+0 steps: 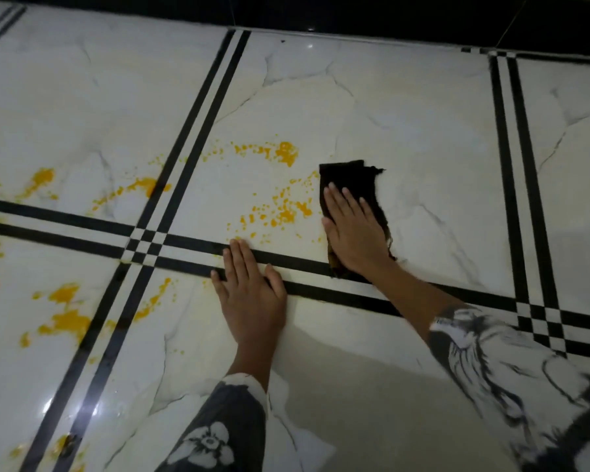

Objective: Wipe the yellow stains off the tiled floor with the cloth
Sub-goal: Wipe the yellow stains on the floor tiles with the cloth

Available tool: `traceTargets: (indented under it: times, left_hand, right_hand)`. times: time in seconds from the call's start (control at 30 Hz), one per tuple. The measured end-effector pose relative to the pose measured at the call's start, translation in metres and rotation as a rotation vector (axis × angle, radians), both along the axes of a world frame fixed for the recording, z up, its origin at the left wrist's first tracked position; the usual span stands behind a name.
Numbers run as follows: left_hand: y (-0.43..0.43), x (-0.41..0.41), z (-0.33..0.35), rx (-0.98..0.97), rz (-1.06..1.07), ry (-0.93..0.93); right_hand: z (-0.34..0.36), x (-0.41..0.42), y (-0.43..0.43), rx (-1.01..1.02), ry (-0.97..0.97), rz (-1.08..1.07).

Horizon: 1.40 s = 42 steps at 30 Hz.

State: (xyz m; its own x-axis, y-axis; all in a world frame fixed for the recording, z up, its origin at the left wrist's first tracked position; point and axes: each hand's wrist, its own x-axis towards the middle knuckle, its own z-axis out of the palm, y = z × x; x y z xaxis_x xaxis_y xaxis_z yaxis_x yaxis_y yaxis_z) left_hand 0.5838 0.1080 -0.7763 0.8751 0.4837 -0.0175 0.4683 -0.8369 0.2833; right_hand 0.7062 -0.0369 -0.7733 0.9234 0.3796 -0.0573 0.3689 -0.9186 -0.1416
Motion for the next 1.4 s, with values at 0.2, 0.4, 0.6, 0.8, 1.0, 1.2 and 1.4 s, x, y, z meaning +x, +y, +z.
traceTargets:
  times: [0.2, 0.4, 0.6, 0.8, 1.0, 1.2, 1.4]
  left_hand:
    - [0.003, 0.002, -0.001, 0.004, 0.004, -0.001]
    - [-0.001, 0.001, 0.003, -0.022, 0.015, -0.006]
    - [0.001, -0.001, -0.001, -0.003, 0.01, 0.001]
    - [0.001, -0.001, -0.005, 0.01, 0.009, -0.015]
    - [0.0, -0.003, 0.001, -0.023, 0.008, 0.014]
    - [0.001, 0.0, -0.004, -0.012, 0.012, 0.013]
    - [0.003, -0.001, 0.003, -0.051, 0.013, 0.04]
  right_hand:
    - [0.002, 0.012, 0.001, -0.014, 0.015, 0.001]
    - [0.012, -0.029, -0.002, 0.116, 0.079, 0.011]
    - [-0.001, -0.001, 0.013, 0.008, 0.014, -0.068]
    - [0.004, 0.057, 0.006, 0.063, 0.034, -0.417]
    - [0.003, -0.034, 0.022, 0.043, 0.029, 0.027]
    - [0.002, 0.042, 0.031, 0.05, 0.021, -0.251]
    - [0.002, -0.05, 0.047, 0.107, 0.036, -0.048]
